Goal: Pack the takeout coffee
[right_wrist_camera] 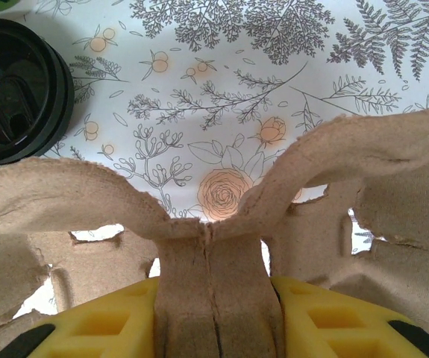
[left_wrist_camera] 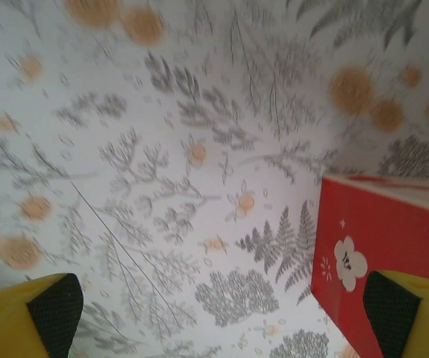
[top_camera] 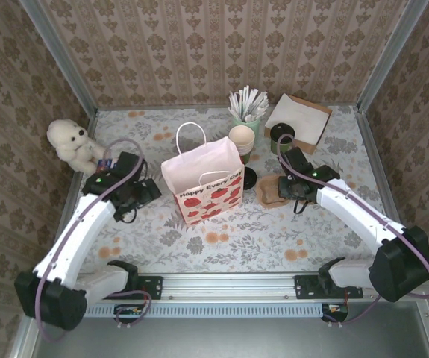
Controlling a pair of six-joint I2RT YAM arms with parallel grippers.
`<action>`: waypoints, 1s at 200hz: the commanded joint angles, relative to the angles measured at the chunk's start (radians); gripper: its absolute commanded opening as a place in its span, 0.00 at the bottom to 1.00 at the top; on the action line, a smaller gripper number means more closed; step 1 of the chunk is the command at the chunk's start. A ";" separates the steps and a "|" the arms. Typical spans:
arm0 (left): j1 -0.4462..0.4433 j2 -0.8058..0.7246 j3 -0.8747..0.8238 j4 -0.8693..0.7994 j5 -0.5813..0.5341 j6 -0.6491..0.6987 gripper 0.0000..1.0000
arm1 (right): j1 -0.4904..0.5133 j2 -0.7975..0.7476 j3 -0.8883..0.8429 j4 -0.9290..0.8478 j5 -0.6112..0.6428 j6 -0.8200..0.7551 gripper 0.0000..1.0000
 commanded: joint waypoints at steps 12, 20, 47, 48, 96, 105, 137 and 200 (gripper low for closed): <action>0.146 -0.092 0.071 0.113 0.062 0.256 1.00 | 0.001 -0.051 0.073 -0.054 -0.016 0.010 0.38; 0.172 -0.100 0.084 0.160 0.108 0.277 1.00 | 0.001 -0.059 0.094 -0.063 -0.015 0.010 0.38; 0.207 -0.071 0.146 0.348 0.257 0.333 1.00 | 0.004 -0.072 0.172 -0.085 -0.019 0.011 0.38; 0.209 -0.068 0.148 0.353 0.267 0.336 1.00 | 0.004 -0.072 0.176 -0.085 -0.021 0.012 0.38; 0.162 0.152 0.408 0.536 0.835 0.611 1.00 | 0.011 -0.036 0.406 -0.183 -0.092 -0.001 0.37; 0.106 0.186 0.458 0.484 0.768 0.705 1.00 | 0.015 -0.021 0.463 -0.214 -0.085 -0.007 0.37; 0.002 0.287 0.568 0.397 0.735 0.893 0.99 | 0.036 0.049 0.658 -0.308 -0.075 -0.029 0.38; 0.003 0.439 0.675 0.324 0.681 0.970 0.79 | 0.139 0.226 0.981 -0.372 -0.134 -0.028 0.38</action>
